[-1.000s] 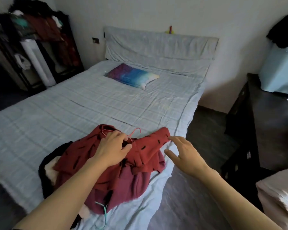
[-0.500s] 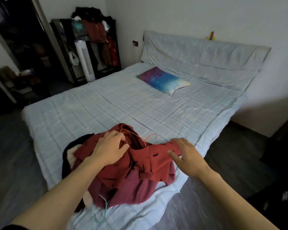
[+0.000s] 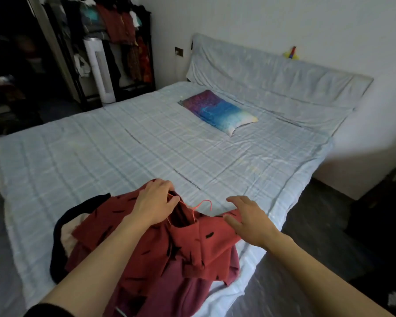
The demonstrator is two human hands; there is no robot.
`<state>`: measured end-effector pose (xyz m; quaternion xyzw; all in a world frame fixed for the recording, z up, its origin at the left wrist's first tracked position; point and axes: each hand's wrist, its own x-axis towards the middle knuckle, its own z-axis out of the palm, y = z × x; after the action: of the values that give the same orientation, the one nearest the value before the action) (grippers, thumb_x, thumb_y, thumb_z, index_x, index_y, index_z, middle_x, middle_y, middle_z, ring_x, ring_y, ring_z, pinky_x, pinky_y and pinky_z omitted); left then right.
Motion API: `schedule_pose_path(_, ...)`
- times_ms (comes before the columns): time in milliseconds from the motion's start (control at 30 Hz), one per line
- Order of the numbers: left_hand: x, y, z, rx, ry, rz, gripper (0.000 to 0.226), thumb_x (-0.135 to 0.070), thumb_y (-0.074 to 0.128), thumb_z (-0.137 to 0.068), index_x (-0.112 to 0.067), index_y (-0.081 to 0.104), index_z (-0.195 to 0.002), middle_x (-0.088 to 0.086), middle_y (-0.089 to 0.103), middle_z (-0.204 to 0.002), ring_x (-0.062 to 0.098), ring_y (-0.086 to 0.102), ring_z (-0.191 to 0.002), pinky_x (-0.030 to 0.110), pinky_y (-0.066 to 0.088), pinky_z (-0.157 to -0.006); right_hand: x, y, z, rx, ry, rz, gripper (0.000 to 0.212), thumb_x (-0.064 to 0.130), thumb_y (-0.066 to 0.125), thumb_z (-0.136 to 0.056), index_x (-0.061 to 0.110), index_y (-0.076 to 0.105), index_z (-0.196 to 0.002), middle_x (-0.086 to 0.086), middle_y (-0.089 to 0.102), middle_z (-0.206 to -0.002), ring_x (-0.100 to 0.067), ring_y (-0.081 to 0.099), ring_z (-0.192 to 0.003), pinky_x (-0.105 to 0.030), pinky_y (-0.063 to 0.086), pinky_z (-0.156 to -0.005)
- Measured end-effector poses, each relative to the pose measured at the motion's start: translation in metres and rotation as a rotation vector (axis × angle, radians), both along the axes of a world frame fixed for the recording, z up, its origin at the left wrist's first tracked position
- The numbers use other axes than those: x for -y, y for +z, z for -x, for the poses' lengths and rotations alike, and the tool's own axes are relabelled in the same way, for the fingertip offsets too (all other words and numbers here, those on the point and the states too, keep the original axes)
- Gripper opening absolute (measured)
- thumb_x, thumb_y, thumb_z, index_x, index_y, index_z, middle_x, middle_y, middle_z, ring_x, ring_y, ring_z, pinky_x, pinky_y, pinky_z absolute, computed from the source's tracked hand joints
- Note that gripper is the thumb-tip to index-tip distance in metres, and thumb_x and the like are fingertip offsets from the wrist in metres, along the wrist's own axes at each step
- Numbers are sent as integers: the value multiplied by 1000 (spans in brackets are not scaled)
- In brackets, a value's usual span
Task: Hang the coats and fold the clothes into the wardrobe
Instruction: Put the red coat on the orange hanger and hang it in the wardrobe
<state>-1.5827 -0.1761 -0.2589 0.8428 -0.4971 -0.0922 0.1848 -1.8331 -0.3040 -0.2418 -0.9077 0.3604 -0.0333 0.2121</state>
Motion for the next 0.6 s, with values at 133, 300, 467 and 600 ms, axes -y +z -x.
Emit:
schedule_pose_path(133,10,-15,-33,-10,16,-40,34,-45,56,-93,-24,59,-119,-2,56,-128,24,49,-120,44,43,-99,17,-16,-38,-19,-1,-22,55,47,56,-93,23,47,-142,-1,49,-144,-26,48,-129,-44,44,-104)
schedule_pose_path(300,12,-37,-63,-34,18,-89,32,-46,55,-92,-26,59,-117,-3,55,-128,23,49,-118,46,44,-99,27,-45,-75,-47,13,-98,58,52,53,-90,25,47,-141,0,49,-143,-25,48,-129,-46,43,-105)
schedule_pose_path(467,21,-56,-80,-59,32,-161,32,-45,55,-93,-27,57,-119,-4,53,-129,22,47,-119,46,43,-100,44,-79,-93,-74,8,-143,54,46,57,-93,22,49,-140,-3,50,-141,-27,47,-129,-46,41,-107)
schedule_pose_path(600,32,-78,-92,-50,14,-234,33,-45,53,-94,-27,56,-121,-4,52,-129,21,47,-116,43,43,-96,57,-109,-103,-97,-37,-210,65,59,49,-85,22,50,-138,-3,52,-137,-26,49,-126,-51,43,-104)
